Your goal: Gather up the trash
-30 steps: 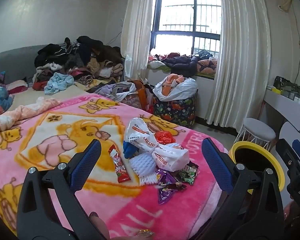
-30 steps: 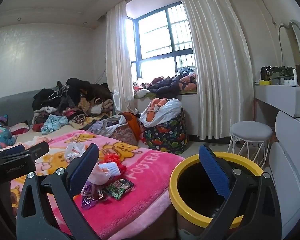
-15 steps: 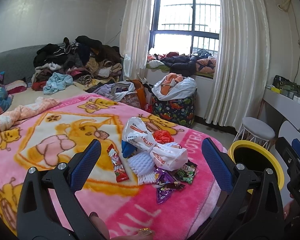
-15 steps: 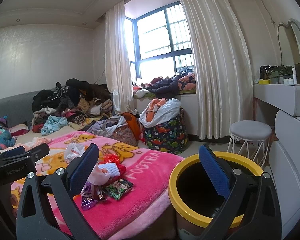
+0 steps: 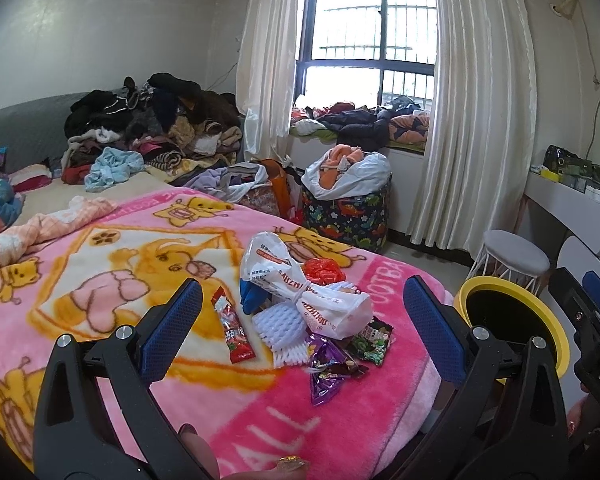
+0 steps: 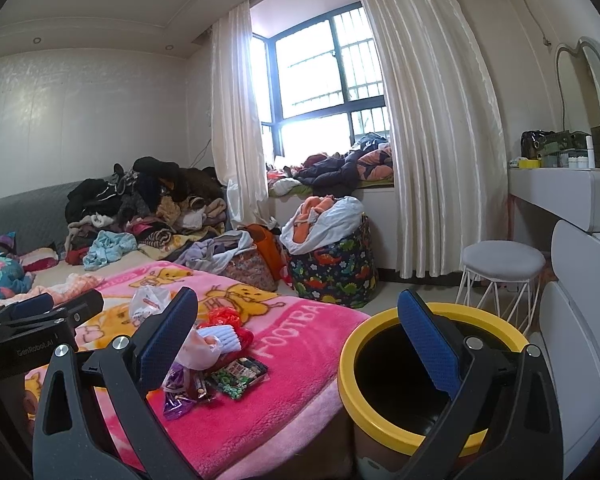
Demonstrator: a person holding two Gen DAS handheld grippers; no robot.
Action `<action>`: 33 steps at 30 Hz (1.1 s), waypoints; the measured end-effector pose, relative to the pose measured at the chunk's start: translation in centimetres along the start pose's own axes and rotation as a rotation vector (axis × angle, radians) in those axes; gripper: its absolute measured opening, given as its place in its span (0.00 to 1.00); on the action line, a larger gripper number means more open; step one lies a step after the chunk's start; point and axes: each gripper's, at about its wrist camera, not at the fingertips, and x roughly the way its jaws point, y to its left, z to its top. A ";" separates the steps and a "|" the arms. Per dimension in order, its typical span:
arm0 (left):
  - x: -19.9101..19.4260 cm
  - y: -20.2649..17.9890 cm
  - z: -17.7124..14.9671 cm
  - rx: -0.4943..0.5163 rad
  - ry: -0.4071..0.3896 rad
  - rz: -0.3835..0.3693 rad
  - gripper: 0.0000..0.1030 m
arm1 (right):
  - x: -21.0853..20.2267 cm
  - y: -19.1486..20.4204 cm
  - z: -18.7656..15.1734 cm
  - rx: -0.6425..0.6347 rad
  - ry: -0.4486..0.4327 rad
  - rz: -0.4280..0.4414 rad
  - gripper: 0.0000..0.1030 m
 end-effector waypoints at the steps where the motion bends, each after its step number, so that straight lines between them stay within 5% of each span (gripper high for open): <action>1: 0.0 0.0 0.0 -0.002 0.002 0.001 0.90 | 0.1 0.0 0.0 0.001 0.000 0.000 0.94; 16: 0.2 0.3 -0.1 -0.015 0.012 -0.011 0.90 | 0.0 0.1 -0.1 0.004 0.007 0.007 0.94; 33: 2.5 8.5 0.1 -0.173 0.035 0.104 0.90 | 4.2 6.5 0.4 -0.104 0.125 0.256 0.94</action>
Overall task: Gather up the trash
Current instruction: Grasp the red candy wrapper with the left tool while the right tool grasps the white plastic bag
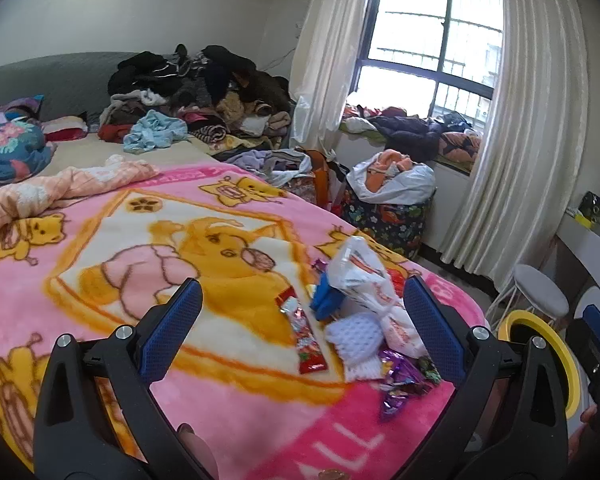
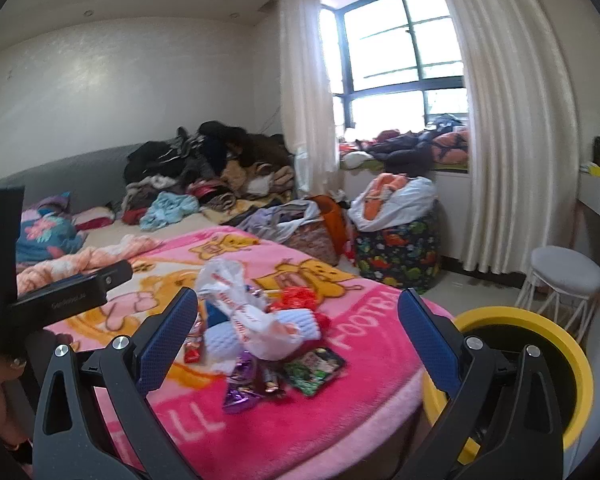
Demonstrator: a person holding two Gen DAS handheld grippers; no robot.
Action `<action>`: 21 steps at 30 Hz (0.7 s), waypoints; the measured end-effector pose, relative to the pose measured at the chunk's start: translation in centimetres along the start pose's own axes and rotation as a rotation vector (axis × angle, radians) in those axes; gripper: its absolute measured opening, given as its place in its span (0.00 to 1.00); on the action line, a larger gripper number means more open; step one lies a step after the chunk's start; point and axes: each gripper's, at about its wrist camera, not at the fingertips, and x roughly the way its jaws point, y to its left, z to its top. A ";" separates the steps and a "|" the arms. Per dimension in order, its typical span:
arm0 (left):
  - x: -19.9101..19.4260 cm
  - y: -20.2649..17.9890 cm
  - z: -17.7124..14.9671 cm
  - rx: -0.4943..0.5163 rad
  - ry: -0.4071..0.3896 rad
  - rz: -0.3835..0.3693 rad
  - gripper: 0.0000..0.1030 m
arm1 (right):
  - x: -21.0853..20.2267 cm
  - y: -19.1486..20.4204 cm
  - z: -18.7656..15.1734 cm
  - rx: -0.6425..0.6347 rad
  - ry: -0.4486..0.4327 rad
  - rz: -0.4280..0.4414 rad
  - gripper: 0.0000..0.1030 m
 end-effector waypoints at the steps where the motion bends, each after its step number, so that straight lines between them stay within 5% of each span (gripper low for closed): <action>1: 0.1 0.4 0.1 -0.003 0.001 0.002 0.90 | 0.4 0.5 0.1 -0.011 0.008 0.015 0.94; 16: 5.2 3.4 0.2 0.008 0.158 -0.077 0.90 | 6.8 2.5 -0.3 -0.109 0.149 0.119 0.93; 21: 8.5 3.2 -0.8 -0.004 0.252 -0.103 0.80 | 9.2 1.3 -1.0 -0.106 0.225 0.117 0.80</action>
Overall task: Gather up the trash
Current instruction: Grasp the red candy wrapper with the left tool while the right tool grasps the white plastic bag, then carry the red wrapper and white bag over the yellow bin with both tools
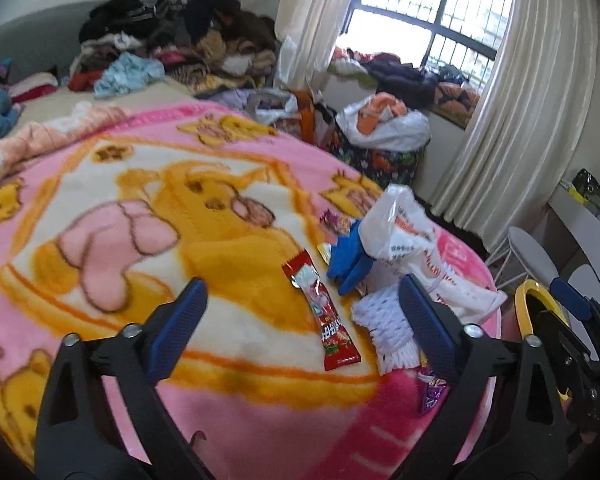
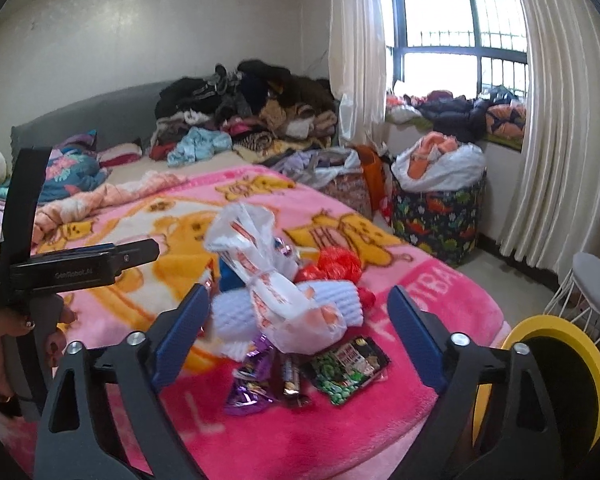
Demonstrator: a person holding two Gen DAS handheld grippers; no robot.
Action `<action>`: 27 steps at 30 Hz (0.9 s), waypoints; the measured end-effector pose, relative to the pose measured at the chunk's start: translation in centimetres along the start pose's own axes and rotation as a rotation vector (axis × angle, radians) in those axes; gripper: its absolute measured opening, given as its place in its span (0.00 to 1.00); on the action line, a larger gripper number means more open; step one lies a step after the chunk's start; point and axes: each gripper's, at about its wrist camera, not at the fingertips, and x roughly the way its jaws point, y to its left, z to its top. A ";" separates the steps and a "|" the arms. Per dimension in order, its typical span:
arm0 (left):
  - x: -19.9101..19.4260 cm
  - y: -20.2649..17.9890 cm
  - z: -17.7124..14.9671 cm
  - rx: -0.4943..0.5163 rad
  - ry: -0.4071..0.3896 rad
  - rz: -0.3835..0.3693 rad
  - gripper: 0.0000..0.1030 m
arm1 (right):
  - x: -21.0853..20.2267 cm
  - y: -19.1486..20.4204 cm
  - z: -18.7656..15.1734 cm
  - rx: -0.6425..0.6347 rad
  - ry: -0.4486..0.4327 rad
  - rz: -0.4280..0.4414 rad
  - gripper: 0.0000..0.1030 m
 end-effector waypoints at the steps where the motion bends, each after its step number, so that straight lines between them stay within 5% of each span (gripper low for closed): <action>1: 0.7 0.0 -0.1 -0.007 0.021 -0.010 0.76 | 0.5 -0.3 0.0 0.002 0.016 0.004 0.78; 7: 4.4 0.7 -0.5 -0.099 0.150 -0.103 0.62 | 3.2 -1.0 0.0 0.015 0.085 0.035 0.68; 16: 7.2 0.7 -2.3 -0.180 0.247 -0.165 0.44 | 6.1 -0.8 -0.4 0.005 0.195 0.085 0.37; 19: 7.5 0.6 -2.5 -0.184 0.258 -0.159 0.36 | 5.9 -0.4 -0.5 -0.010 0.196 0.105 0.27; 23: 7.5 0.9 -2.8 -0.189 0.265 -0.141 0.11 | 5.3 0.0 -0.5 -0.029 0.165 0.093 0.22; 27: 6.6 1.1 -2.9 -0.181 0.243 -0.151 0.08 | 4.0 -0.6 -0.3 0.007 0.117 0.089 0.16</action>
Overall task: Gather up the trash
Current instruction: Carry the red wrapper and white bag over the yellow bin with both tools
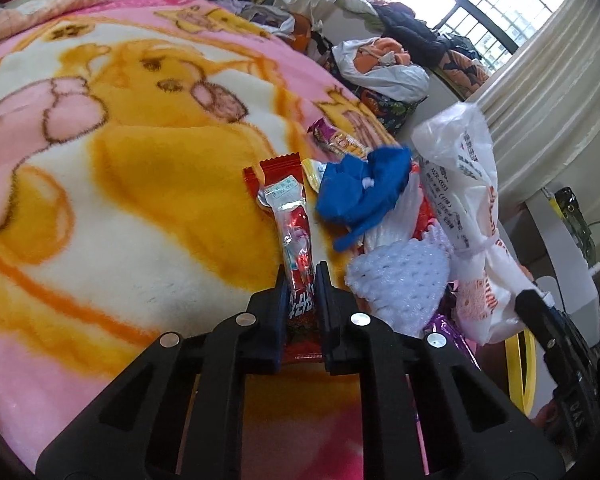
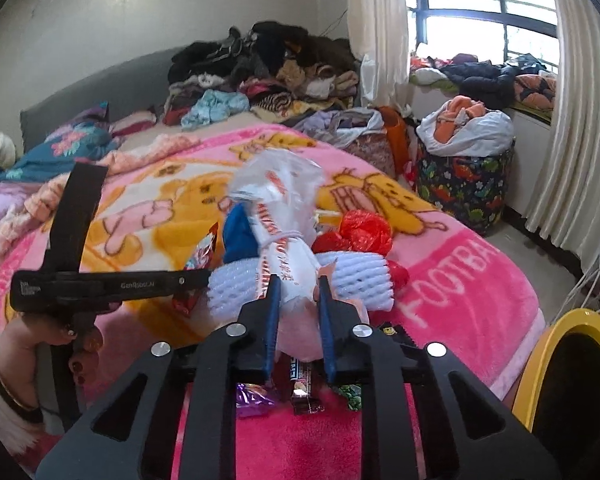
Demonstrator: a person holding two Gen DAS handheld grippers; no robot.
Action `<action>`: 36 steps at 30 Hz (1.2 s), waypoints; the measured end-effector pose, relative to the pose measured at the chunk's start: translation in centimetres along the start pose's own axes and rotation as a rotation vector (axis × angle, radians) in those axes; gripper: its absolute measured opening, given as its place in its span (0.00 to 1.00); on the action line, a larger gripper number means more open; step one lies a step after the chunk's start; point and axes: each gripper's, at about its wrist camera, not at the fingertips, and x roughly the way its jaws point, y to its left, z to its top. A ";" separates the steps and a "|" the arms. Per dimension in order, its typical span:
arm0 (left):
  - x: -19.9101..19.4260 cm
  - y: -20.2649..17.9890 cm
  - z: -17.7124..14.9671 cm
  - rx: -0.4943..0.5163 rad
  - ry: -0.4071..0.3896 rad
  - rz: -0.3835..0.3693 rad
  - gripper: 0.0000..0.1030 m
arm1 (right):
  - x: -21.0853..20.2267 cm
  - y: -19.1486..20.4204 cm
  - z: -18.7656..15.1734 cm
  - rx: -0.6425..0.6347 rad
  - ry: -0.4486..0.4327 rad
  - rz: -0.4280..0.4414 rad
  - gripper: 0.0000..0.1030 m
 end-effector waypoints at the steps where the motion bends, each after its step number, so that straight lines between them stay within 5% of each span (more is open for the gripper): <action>1: -0.4 -0.1 -0.1 0.008 -0.011 -0.002 0.08 | -0.3 -0.1 0.0 0.008 -0.014 0.002 0.16; 15: -6.0 -5.4 0.1 0.168 -0.161 0.000 0.08 | -5.2 -0.3 -0.6 0.084 -0.140 -0.001 0.16; 36: -6.2 -13.8 -1.7 0.338 -0.160 -0.107 0.08 | -11.9 -3.9 -1.9 0.199 -0.242 -0.088 0.15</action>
